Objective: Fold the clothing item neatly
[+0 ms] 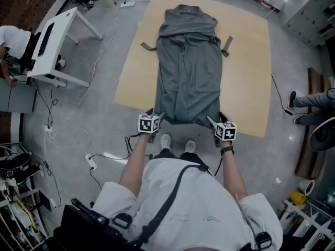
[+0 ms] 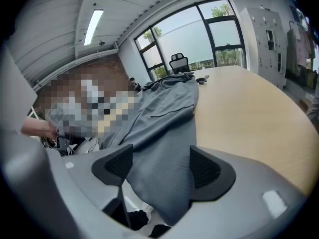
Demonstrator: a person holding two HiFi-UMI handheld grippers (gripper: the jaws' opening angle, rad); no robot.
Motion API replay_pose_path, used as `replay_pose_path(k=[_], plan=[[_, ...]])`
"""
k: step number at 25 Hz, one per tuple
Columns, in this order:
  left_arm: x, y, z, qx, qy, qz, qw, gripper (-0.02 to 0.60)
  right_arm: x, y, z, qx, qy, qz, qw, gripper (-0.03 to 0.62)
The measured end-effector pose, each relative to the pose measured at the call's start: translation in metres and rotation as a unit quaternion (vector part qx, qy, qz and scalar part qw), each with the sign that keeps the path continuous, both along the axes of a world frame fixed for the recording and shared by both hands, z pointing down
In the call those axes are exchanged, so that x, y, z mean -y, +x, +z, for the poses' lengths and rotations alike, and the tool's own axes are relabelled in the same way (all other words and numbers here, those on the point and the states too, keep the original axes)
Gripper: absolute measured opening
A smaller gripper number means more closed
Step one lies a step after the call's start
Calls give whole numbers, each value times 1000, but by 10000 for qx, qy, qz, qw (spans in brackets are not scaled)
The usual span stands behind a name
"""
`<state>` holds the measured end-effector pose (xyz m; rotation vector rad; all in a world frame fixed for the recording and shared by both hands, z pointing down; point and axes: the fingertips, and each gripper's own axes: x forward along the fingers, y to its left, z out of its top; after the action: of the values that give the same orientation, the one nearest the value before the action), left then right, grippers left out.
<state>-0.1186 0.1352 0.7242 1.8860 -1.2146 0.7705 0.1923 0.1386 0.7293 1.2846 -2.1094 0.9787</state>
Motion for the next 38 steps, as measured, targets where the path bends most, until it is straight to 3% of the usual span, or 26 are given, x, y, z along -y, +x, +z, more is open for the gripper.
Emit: replay_pose_path(k=[2,8,17,21,23,24,25,26,28,31,38], plan=[[-1,1,11,10,-132,126,9998,313,0,-8,8,10,-90,14,10000,364],[4,10,35,-14,-260,150,9995,313,6,-24,24,-138,-210,-62,9997,365],[18,10,33,573,-34,235,9981,308,19,-38,33,-1201,280,-328,9918,322],[20,11,32,581,48,128,9982,296,21,-46,31,-1319,336,-422,9898,254],[20,11,30,495,80,109,9987,244,21,-49,29,-1292,305,-497,9899,202],[19,12,29,396,87,102,9991,206,20,-51,29,-1259,271,-518,9903,170],[16,12,29,262,51,94,9996,94,20,-53,29,-1200,214,-515,9912,128],[13,13,29,117,-19,68,9999,31,19,-55,30,-1110,134,-491,9925,87],[10,14,30,-114,-159,-10,9998,28,18,-59,32,-873,-50,-422,9953,34],[7,21,21,-318,-166,6,9994,23,12,-64,25,-476,-232,-332,9980,29],[5,28,-33,-902,164,292,9954,20,5,-92,-32,649,-92,-402,9970,28]])
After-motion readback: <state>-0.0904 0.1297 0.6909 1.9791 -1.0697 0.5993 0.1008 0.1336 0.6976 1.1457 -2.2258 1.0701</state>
